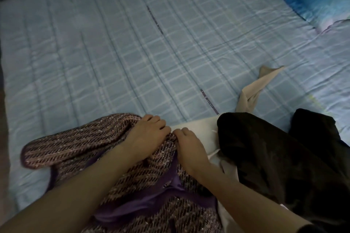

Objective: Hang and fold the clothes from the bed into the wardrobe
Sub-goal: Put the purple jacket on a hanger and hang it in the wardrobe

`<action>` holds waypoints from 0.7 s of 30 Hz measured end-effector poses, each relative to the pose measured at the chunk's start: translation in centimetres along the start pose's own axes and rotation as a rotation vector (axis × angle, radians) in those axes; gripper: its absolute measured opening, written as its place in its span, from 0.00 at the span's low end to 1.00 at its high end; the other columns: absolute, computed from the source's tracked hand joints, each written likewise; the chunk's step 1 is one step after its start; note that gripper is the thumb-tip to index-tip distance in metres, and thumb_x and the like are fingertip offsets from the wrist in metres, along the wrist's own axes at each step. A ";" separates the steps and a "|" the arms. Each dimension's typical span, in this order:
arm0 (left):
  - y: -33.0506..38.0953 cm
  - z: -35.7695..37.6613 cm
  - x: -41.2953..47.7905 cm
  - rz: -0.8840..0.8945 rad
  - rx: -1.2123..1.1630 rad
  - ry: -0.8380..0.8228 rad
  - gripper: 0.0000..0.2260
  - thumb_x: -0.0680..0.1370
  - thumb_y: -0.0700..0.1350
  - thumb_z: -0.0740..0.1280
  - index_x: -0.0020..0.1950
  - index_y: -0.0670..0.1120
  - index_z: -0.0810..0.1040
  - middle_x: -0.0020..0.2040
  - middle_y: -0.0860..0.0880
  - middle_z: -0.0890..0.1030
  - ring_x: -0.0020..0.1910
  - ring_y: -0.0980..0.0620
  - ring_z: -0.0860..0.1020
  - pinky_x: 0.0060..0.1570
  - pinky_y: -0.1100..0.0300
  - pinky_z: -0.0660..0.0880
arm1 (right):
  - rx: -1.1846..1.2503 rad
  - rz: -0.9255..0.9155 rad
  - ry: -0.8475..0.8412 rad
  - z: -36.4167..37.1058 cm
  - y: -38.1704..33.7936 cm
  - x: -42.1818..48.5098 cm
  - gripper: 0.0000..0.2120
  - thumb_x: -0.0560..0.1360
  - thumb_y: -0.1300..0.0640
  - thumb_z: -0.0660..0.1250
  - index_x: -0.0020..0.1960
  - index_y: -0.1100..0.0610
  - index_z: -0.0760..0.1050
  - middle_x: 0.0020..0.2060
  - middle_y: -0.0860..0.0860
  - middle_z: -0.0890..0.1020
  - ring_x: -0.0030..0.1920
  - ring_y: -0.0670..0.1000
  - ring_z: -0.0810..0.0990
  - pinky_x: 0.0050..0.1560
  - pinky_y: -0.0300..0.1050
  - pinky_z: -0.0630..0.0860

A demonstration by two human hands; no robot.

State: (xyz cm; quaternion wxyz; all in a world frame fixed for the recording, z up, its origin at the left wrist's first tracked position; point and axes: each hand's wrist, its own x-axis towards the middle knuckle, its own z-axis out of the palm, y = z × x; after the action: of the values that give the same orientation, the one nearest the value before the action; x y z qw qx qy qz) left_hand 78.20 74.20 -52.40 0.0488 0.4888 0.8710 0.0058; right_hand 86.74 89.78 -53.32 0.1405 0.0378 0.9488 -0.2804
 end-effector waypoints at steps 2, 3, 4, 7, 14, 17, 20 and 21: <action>-0.3 -2.0 -1.2 -0.008 0.034 0.054 0.09 0.73 0.43 0.74 0.51 0.49 0.80 0.43 0.51 0.79 0.43 0.47 0.77 0.48 0.53 0.73 | 0.018 -0.062 0.048 -0.9 -1.8 -0.5 0.11 0.79 0.64 0.58 0.59 0.56 0.72 0.51 0.54 0.74 0.50 0.56 0.73 0.48 0.55 0.73; -0.5 -3.2 -1.8 -0.011 0.040 0.085 0.09 0.72 0.43 0.75 0.50 0.48 0.80 0.42 0.50 0.78 0.42 0.47 0.76 0.46 0.52 0.74 | 0.027 -0.095 0.082 -1.4 -2.8 -0.7 0.11 0.79 0.64 0.59 0.60 0.56 0.72 0.51 0.54 0.74 0.50 0.56 0.74 0.47 0.55 0.73; -0.7 -4.4 -2.3 -0.014 0.038 0.110 0.10 0.71 0.43 0.76 0.50 0.47 0.80 0.42 0.49 0.78 0.42 0.46 0.76 0.44 0.52 0.74 | 0.032 -0.128 0.120 -2.0 -3.8 -0.9 0.12 0.79 0.65 0.60 0.60 0.57 0.73 0.51 0.54 0.74 0.49 0.55 0.74 0.45 0.54 0.73; -1.4 -8.2 -4.0 -0.023 0.035 0.147 0.07 0.74 0.43 0.74 0.50 0.46 0.80 0.43 0.48 0.77 0.41 0.46 0.76 0.41 0.51 0.73 | -0.015 -0.217 0.207 -4.2 -6.8 -1.4 0.12 0.78 0.66 0.62 0.60 0.57 0.75 0.49 0.53 0.74 0.48 0.55 0.74 0.40 0.49 0.70; -1.4 -16.2 -7.5 -0.048 0.093 0.316 0.02 0.78 0.42 0.67 0.46 0.46 0.78 0.39 0.48 0.73 0.37 0.45 0.72 0.36 0.52 0.64 | -0.078 -0.354 0.320 -10.3 -12.3 -3.9 0.17 0.80 0.63 0.60 0.67 0.55 0.73 0.54 0.54 0.75 0.53 0.56 0.74 0.47 0.55 0.74; -1.2 -18.6 -9.0 -0.087 0.143 0.383 0.02 0.77 0.44 0.68 0.46 0.46 0.78 0.39 0.48 0.73 0.38 0.46 0.71 0.36 0.51 0.64 | -0.052 -0.397 0.353 -12.6 -14.7 -5.4 0.15 0.79 0.64 0.60 0.64 0.57 0.74 0.53 0.55 0.75 0.54 0.57 0.74 0.48 0.56 0.73; -1.2 -20.3 -11.1 -0.152 0.158 0.434 0.03 0.77 0.44 0.65 0.46 0.47 0.77 0.40 0.49 0.73 0.38 0.46 0.71 0.37 0.52 0.61 | 0.013 -0.470 0.400 -14.6 -16.2 -7.5 0.13 0.78 0.62 0.63 0.62 0.58 0.76 0.53 0.56 0.75 0.55 0.57 0.74 0.52 0.54 0.74; -1.2 -20.8 -11.8 -0.176 0.156 0.456 0.02 0.76 0.44 0.66 0.46 0.46 0.77 0.40 0.49 0.73 0.38 0.46 0.71 0.37 0.54 0.60 | 0.039 -0.502 0.425 -15.2 -16.3 -8.5 0.13 0.78 0.61 0.65 0.62 0.59 0.76 0.53 0.56 0.76 0.55 0.57 0.74 0.53 0.52 0.74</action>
State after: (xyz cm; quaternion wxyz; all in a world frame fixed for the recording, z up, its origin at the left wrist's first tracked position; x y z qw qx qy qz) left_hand 81.37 64.29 -30.82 -0.1866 0.3997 0.8964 0.0442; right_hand 88.66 84.43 -30.23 -0.1351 -0.1368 0.9309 -0.3105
